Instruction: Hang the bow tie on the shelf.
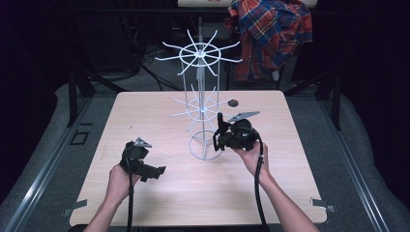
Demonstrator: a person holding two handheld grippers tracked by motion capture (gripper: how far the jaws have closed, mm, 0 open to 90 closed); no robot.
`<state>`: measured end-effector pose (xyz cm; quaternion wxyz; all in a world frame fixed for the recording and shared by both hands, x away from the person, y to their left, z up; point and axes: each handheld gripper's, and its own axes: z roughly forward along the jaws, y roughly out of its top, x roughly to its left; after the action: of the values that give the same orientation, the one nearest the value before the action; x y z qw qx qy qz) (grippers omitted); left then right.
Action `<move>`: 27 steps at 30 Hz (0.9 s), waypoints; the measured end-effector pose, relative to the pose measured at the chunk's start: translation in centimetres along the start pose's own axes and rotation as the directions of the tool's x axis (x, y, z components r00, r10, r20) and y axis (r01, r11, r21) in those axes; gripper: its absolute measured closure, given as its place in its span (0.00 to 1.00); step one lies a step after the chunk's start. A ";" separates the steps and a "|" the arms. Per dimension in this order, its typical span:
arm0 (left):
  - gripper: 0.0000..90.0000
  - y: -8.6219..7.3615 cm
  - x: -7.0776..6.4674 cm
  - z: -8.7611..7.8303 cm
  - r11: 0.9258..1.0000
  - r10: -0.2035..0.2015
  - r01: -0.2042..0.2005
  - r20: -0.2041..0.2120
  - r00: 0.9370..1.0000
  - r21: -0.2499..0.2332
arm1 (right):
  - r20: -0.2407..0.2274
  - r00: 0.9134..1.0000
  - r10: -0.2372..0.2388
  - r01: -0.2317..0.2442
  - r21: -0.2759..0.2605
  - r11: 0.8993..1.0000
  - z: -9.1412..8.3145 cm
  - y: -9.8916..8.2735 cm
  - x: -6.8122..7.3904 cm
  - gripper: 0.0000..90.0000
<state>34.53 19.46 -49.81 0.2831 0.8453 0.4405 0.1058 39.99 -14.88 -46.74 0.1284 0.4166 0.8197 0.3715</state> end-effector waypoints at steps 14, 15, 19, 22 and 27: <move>0.00 0.1 -0.1 0.0 1.000 0.003 -0.003 0.002 1.000 -0.003 | 0.021 1.000 -0.017 0.016 0.006 1.000 -1.6 0.4 0.8 0.54; 0.00 0.1 -0.1 0.0 1.000 0.003 -0.003 0.002 1.000 -0.003 | 0.023 1.000 -0.018 0.018 0.007 1.000 -1.8 0.4 0.8 0.52; 0.00 0.1 -0.1 0.0 1.000 0.003 -0.003 0.003 1.000 -0.003 | 0.032 0.999 -0.008 0.008 0.018 1.000 -2.4 0.4 0.5 0.46; 0.00 0.1 -0.2 0.0 1.000 0.004 -0.004 0.006 1.000 -0.004 | 0.037 0.999 -0.006 0.005 0.019 1.000 -2.8 0.3 0.3 0.43; 0.00 0.2 -0.2 0.0 1.000 0.004 -0.004 0.011 1.000 -0.006 | 0.046 0.999 -0.003 0.002 0.023 1.000 -3.5 0.1 -0.1 0.41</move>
<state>34.55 19.22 -49.75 0.2879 0.8460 0.4369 0.1028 38.25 -16.69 -44.23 0.1429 0.4253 0.8213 0.3524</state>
